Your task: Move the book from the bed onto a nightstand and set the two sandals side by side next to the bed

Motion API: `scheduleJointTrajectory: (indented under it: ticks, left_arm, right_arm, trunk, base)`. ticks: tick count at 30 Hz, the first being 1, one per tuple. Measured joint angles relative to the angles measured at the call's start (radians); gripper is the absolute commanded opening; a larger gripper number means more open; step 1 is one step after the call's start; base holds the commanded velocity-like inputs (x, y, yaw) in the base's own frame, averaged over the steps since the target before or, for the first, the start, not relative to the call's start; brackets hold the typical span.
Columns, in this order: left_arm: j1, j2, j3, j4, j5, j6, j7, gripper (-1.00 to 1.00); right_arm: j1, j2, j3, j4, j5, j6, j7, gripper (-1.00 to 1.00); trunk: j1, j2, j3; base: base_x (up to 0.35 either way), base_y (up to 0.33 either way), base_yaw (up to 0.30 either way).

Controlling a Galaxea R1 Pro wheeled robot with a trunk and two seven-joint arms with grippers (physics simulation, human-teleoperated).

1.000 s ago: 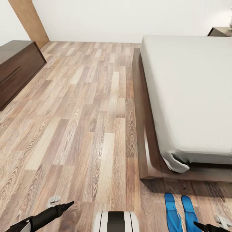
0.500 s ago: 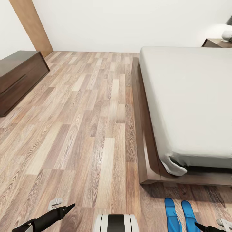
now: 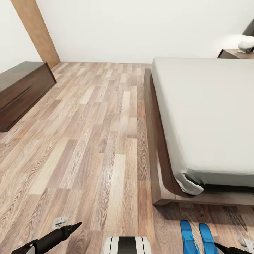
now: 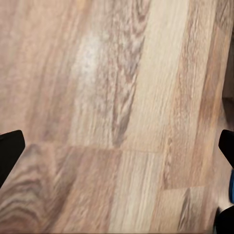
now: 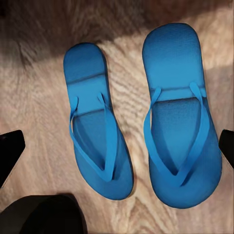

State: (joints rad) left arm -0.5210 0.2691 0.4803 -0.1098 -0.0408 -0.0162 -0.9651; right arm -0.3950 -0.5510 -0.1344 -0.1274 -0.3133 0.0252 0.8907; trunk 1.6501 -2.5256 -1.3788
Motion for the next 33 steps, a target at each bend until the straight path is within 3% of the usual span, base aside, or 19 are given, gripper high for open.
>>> scheduleJointTrajectory:
  ticks: [3, 10, 27, 33]
  left_arm:
    - [0.012, -0.006, -0.002, 0.003, -0.002, -0.004, 0.001, 1.0]
    - [0.038, -0.015, -0.003, 0.015, -0.003, -0.007, 0.001, 1.0]
    - [0.041, -0.016, -0.003, 0.017, -0.004, -0.007, 0.001, 1.0]
    - [0.041, -0.016, -0.003, 0.017, -0.004, -0.007, 0.002, 1.0]
  right_arm:
    - [0.0, 0.002, 0.0, 0.004, 0.0, -0.001, 0.001, 1.0]
    - [0.0, 0.04, 0.0, 0.008, 0.002, -0.002, 0.001, 1.0]
    - [0.0, 0.045, -0.001, 0.009, 0.004, -0.002, 0.004, 1.0]
    - [0.0, 0.045, -0.001, 0.008, 0.004, -0.002, 0.007, 1.0]
  trunk:
    - [0.0, 0.0, 0.0]
    - [0.0, 0.0, 0.0]
    - [0.0, 0.0, 0.001]
    - [0.0, 0.0, 0.001]
  base:
    - [0.0, 0.0, 0.0]
    - [0.0, 0.0, 0.0]
    - [0.0, 0.0, -0.001]
    - [0.0, 0.0, -0.176]
